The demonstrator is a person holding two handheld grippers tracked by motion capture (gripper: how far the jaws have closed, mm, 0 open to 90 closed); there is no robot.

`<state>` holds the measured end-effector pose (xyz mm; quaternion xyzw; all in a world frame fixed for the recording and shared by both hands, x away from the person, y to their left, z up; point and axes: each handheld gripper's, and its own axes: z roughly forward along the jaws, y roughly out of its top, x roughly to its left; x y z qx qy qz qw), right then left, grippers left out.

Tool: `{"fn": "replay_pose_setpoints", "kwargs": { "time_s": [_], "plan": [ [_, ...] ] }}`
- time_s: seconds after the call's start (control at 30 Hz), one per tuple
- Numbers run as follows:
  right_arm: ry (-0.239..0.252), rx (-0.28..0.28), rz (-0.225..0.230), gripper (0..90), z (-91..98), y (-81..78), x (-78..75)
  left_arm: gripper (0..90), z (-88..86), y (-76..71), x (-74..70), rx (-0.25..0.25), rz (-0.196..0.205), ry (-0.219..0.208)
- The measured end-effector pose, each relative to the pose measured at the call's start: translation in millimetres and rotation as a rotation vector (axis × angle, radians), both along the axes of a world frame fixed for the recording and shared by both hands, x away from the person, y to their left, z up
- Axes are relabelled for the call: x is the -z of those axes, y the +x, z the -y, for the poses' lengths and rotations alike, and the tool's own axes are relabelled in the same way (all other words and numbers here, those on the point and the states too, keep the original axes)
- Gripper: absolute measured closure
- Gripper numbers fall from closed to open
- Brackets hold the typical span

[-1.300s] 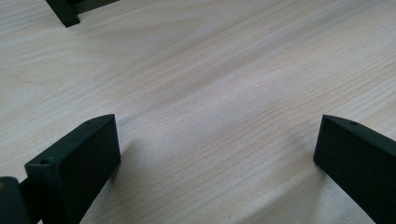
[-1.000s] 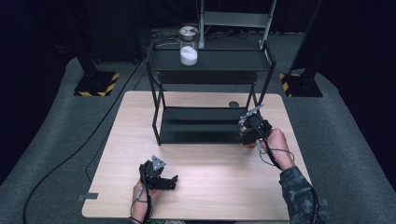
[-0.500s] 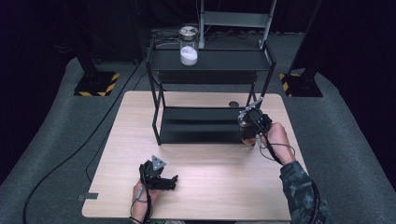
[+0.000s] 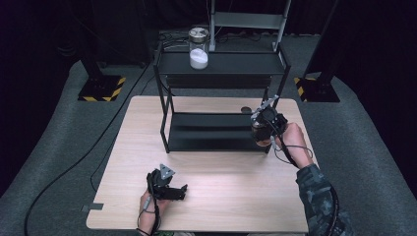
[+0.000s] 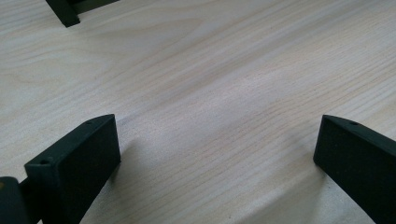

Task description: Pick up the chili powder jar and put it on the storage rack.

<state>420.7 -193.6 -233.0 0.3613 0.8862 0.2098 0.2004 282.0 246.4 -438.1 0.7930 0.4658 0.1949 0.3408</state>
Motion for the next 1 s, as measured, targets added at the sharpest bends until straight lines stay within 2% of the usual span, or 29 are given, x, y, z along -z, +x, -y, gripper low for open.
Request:
{"fn": "replay_pose_setpoints", "kwargs": {
  "time_s": [0.53,1.0],
  "plan": [
    [0.003,-0.010,0.050,31.2,-4.6,-2.1,-27.0,0.0,0.0,0.0,0.0,0.000,0.000,0.000],
    [0.010,-0.007,0.074,31.2,-5.6,-2.0,-43.2,0.0,0.0,0.0,0.0,0.000,0.000,0.000]
  ]
}}
